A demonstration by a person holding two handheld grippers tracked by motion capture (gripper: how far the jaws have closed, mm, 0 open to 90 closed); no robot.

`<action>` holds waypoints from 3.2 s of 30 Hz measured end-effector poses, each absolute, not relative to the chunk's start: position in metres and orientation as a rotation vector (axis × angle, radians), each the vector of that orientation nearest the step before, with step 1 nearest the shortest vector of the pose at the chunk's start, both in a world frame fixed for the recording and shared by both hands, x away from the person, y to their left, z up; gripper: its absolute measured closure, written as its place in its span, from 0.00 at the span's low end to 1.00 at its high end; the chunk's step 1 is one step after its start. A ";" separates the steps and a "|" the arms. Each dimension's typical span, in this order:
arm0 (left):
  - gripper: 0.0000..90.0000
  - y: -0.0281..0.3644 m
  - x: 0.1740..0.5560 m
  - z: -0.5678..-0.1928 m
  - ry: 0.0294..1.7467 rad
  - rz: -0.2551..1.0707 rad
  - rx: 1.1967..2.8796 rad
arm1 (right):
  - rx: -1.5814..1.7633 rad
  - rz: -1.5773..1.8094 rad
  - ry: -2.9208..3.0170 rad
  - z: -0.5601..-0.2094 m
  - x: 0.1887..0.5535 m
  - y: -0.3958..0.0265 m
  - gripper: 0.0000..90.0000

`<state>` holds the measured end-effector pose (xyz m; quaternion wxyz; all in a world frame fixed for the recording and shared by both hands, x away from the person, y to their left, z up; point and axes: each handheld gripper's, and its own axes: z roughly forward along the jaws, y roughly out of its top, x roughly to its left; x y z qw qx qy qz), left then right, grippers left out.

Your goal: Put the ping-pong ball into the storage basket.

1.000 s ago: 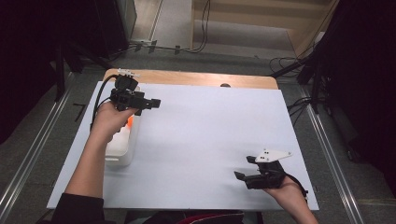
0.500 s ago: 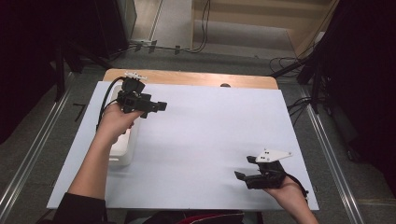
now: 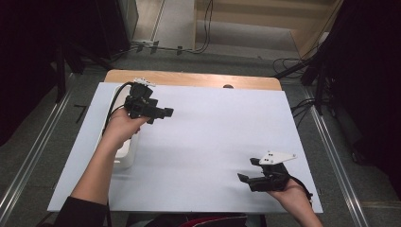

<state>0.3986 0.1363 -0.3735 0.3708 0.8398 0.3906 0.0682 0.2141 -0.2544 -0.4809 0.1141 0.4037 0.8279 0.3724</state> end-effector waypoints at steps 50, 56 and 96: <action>0.24 0.123 0.339 -0.400 0.776 0.095 2.229 | 1.206 1.121 2.424 -0.481 0.215 -0.254 0.24; 0.24 0.123 0.335 -0.402 0.768 0.090 2.220 | 1.249 1.159 2.422 -0.482 0.217 -0.257 0.24; 0.24 0.139 0.304 -0.421 0.667 0.043 2.201 | 1.308 1.177 2.436 -0.484 0.219 -0.257 0.25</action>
